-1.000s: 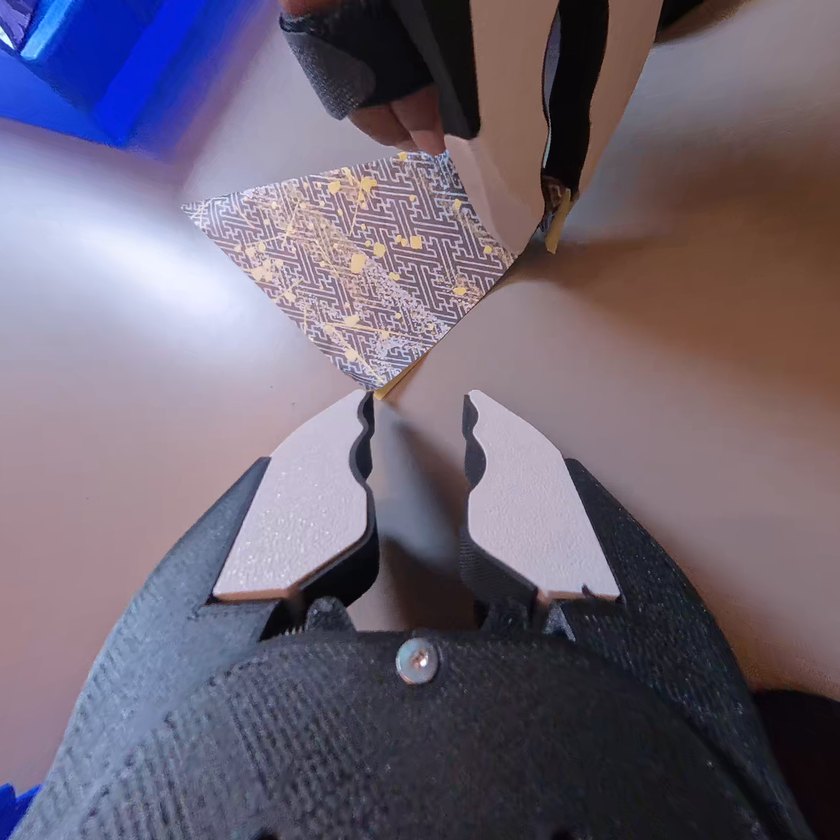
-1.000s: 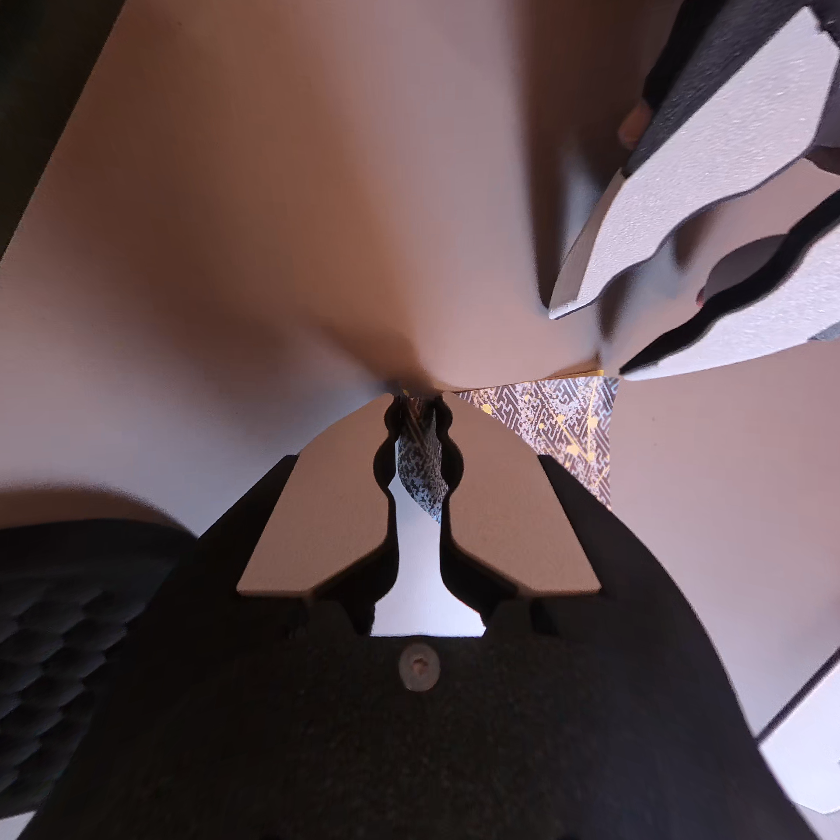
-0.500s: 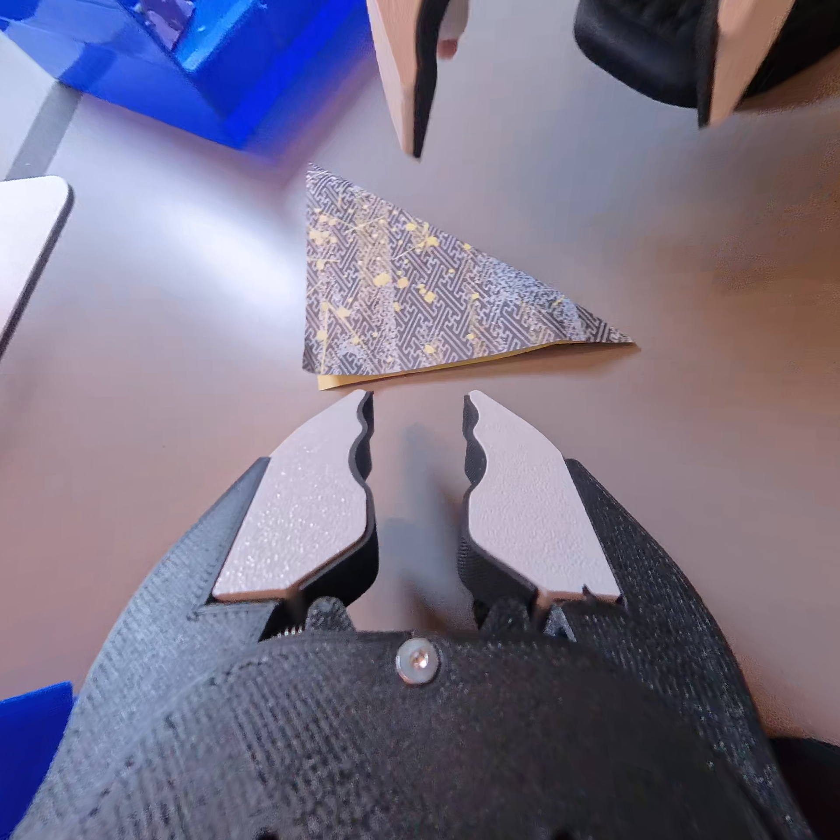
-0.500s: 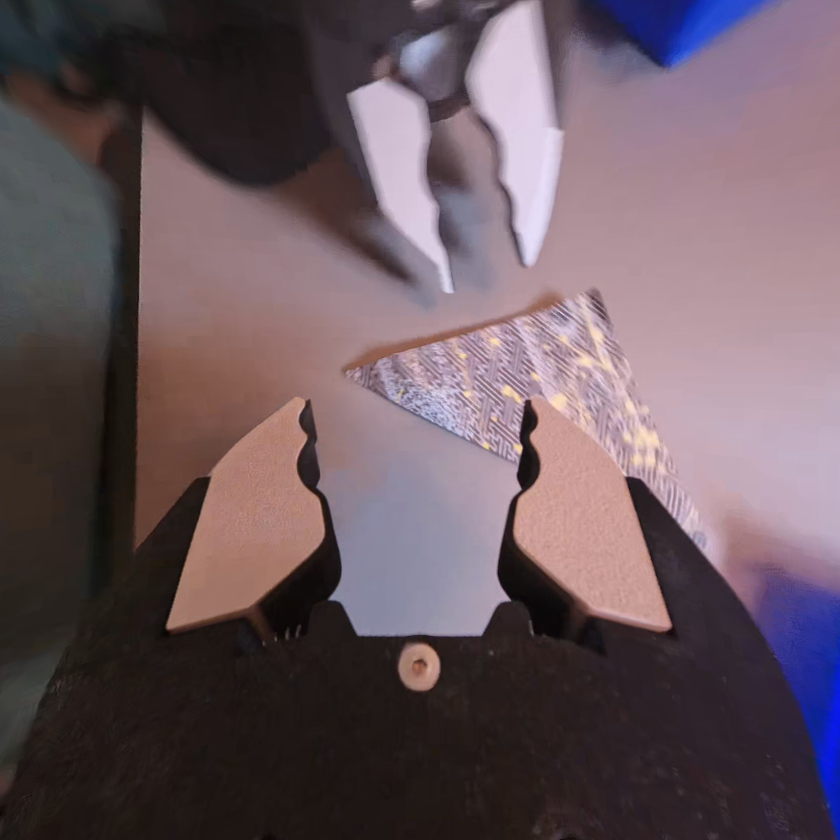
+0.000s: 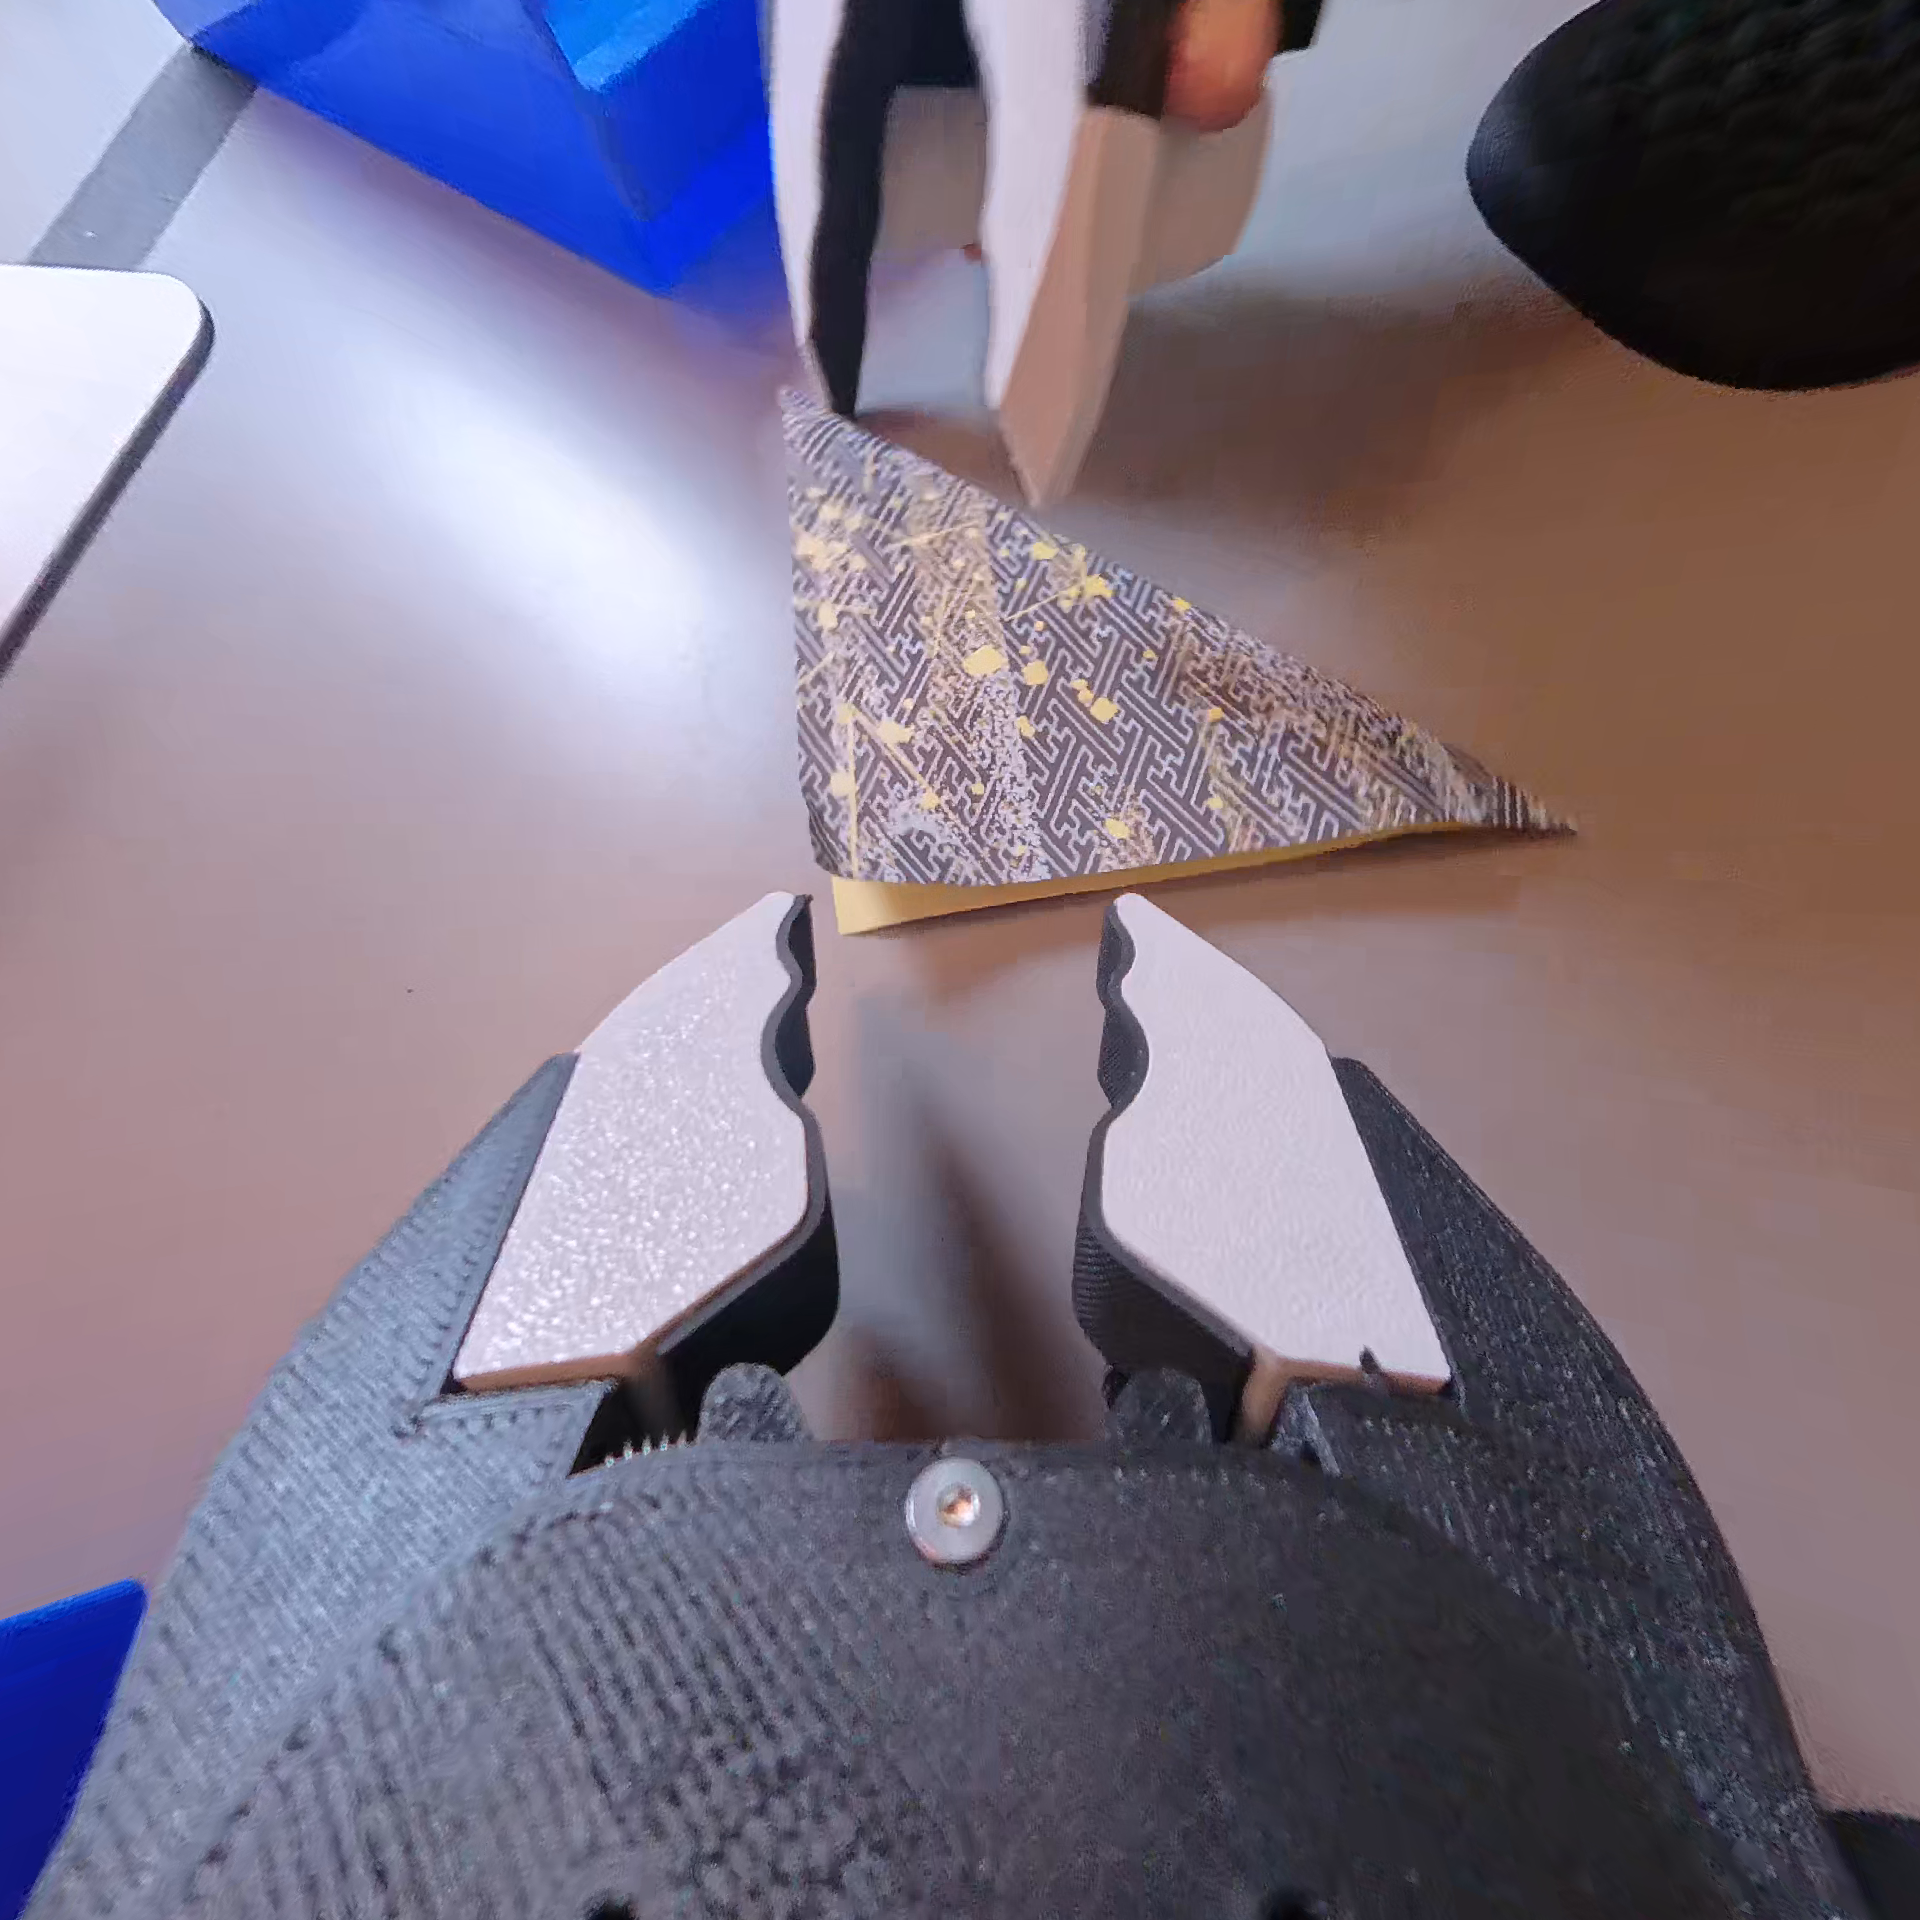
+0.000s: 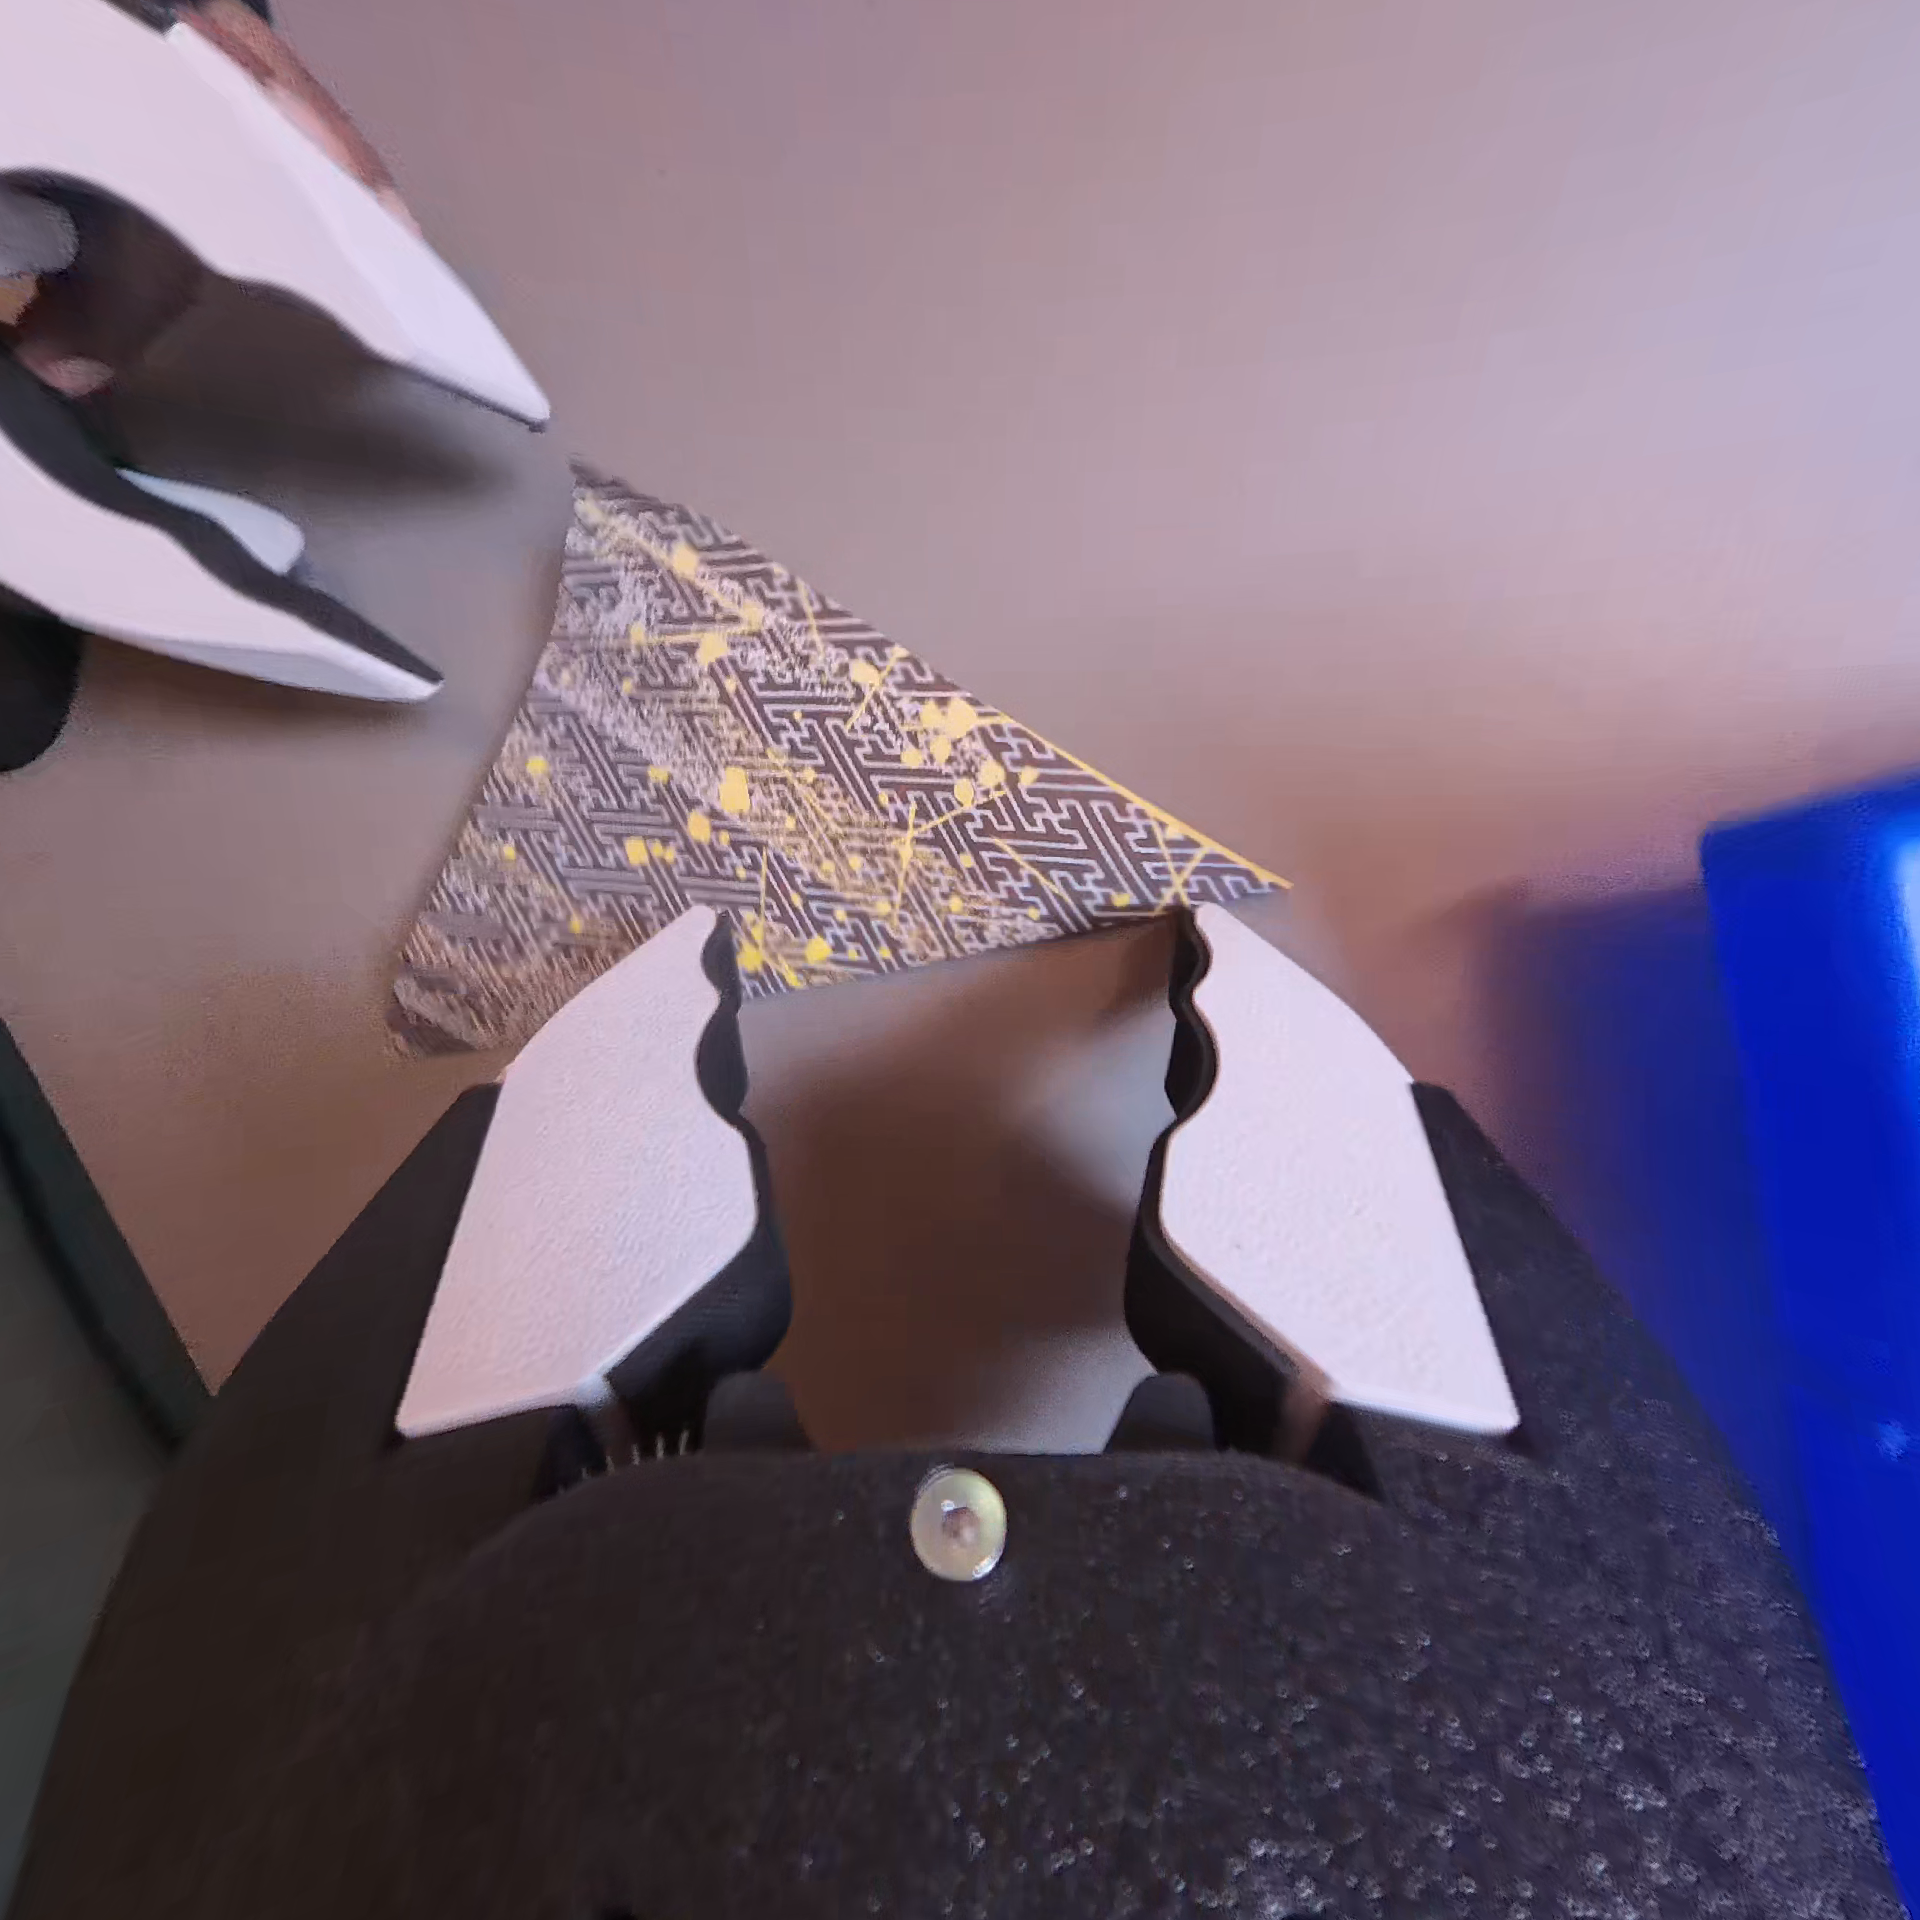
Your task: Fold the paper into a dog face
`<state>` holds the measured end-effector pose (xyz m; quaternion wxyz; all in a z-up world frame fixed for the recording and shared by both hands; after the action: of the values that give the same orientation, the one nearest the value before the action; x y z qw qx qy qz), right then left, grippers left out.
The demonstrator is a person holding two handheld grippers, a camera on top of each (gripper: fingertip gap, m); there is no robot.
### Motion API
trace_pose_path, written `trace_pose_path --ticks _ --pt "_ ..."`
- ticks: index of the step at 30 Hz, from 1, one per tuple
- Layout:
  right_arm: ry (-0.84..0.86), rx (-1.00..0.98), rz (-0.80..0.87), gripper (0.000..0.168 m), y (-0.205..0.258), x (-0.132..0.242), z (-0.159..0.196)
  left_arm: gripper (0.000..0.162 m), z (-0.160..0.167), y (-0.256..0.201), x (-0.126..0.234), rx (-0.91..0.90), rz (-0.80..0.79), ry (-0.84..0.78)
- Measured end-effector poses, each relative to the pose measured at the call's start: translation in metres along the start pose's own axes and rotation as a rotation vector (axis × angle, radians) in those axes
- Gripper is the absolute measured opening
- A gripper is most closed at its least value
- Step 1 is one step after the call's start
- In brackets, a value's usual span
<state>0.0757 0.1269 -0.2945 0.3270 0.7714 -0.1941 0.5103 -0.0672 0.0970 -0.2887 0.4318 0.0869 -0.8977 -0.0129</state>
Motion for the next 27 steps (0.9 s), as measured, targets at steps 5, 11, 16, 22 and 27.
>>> trace_pose_path --ticks 5,11,16,22,27 --pt "0.110 0.207 0.042 0.076 0.013 -0.020 -0.041 0.049 0.002 0.010 0.022 0.025 -0.041 -0.063" --pt "0.205 0.767 0.082 0.043 0.050 -0.048 -0.079 0.039 0.020 0.029 0.039 0.079 -0.070 -0.082" --pt "0.079 1.174 0.076 0.017 0.081 -0.048 -0.092 0.038 0.031 0.035 0.036 0.128 -0.045 -0.065" --pt "0.045 0.920 0.058 0.058 0.088 -0.023 -0.049 0.039 0.036 0.026 0.022 0.082 -0.035 0.009" --pt "0.038 0.681 0.123 0.068 0.051 -0.010 0.008 0.029 0.039 0.012 0.013 0.030 0.027 0.081"
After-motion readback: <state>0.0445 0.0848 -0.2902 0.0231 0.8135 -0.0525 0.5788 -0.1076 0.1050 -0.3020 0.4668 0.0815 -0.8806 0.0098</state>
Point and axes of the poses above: each gripper's, where its closed fingertips meet, x back along the fingers, z out of its underside, y = z × x across the jaws, the point moved 3 cm from there along x, back along the fingers, and after that the axes turned 12 degrees about y, right-handed, at the moved point
